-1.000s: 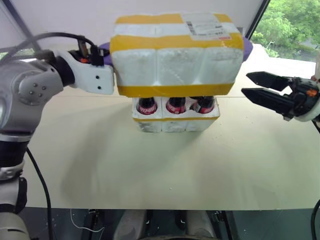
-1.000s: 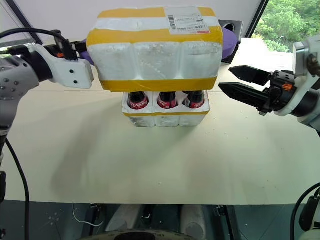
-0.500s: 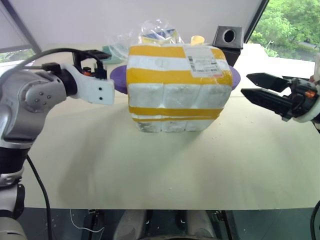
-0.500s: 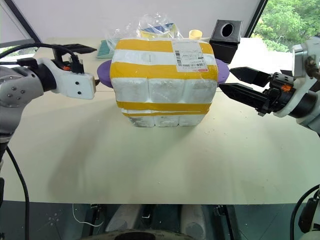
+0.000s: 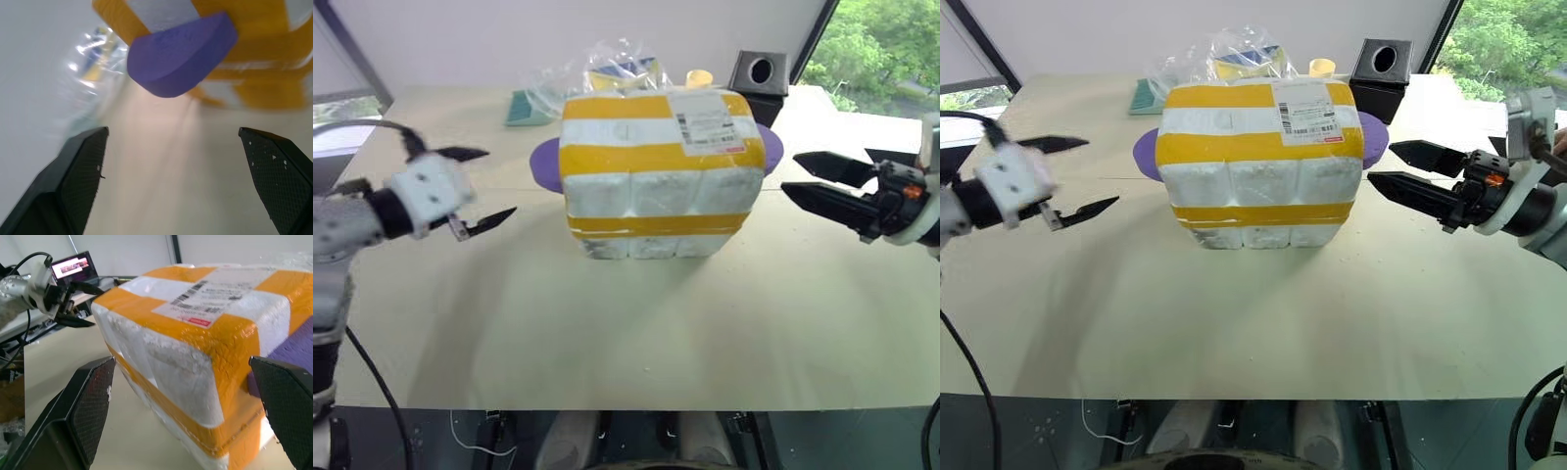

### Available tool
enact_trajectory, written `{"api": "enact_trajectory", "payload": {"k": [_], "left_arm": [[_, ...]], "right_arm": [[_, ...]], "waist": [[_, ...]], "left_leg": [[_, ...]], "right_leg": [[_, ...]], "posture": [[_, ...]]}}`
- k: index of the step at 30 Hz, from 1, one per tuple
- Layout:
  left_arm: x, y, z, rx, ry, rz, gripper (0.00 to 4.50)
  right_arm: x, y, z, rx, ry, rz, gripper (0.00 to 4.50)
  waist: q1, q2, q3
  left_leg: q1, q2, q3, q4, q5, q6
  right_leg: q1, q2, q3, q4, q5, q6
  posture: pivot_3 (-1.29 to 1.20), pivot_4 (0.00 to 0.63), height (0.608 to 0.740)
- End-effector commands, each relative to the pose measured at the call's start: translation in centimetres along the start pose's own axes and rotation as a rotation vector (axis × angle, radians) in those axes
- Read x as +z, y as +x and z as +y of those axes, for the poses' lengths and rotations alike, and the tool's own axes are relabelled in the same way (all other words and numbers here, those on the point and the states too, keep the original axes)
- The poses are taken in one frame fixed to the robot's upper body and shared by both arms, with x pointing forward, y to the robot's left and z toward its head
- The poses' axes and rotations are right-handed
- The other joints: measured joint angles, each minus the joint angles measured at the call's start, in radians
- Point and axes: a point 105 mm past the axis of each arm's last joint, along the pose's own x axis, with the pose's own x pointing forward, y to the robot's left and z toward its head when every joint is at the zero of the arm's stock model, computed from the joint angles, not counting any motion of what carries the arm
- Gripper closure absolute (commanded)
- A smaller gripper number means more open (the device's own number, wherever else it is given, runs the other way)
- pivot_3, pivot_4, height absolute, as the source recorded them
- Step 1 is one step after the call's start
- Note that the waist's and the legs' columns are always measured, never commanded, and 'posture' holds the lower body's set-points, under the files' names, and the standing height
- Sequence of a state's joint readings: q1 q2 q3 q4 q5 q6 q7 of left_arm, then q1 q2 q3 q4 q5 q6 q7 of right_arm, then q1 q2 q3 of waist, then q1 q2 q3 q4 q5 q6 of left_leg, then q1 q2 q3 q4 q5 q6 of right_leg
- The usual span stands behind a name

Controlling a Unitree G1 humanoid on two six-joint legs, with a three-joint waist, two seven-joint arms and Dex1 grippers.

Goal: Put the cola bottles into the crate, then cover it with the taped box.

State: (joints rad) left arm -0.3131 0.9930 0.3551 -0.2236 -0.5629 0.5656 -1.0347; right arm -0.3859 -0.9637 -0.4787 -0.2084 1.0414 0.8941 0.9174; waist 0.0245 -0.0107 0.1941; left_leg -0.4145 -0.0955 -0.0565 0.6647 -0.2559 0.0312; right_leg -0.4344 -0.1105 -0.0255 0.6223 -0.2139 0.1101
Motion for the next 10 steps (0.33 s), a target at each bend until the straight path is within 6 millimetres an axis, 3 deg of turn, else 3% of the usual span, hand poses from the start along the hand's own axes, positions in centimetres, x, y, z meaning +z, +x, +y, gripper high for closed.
{"api": "enact_trajectory", "payload": {"k": [1,5,10], "left_arm": [[4.0,-2.8,-1.6,-0.213,-0.313,-0.158,0.05],[4.5,-3.7,-1.3,-0.243,-0.404,-0.162,0.05],[3.6,-3.4,-1.0,-0.203,-0.379,-0.104,0.05]], "right_arm": [[0.4,-0.1,0.1,0.009,-0.044,0.013,0.00],[-0.1,0.1,0.3,0.030,-0.065,0.047,0.00],[-0.7,0.4,0.5,0.043,-0.060,0.064,0.00]], "waist": [[-0.010,0.000,0.000],[-0.015,0.001,0.000],[-0.013,0.001,0.000]], "left_leg": [[0.000,0.000,0.000,0.000,0.000,0.000],[0.003,0.000,0.000,0.001,0.000,0.000],[0.005,0.000,0.000,0.000,0.000,0.000]], "right_leg": [[0.000,0.000,0.000,0.000,0.000,0.000],[0.003,0.003,0.000,0.001,0.000,0.000],[0.005,0.000,0.001,0.000,0.000,0.000]], "posture": [[0.00,0.150,0.740],[0.00,0.150,0.740],[0.00,0.150,0.740]]}}
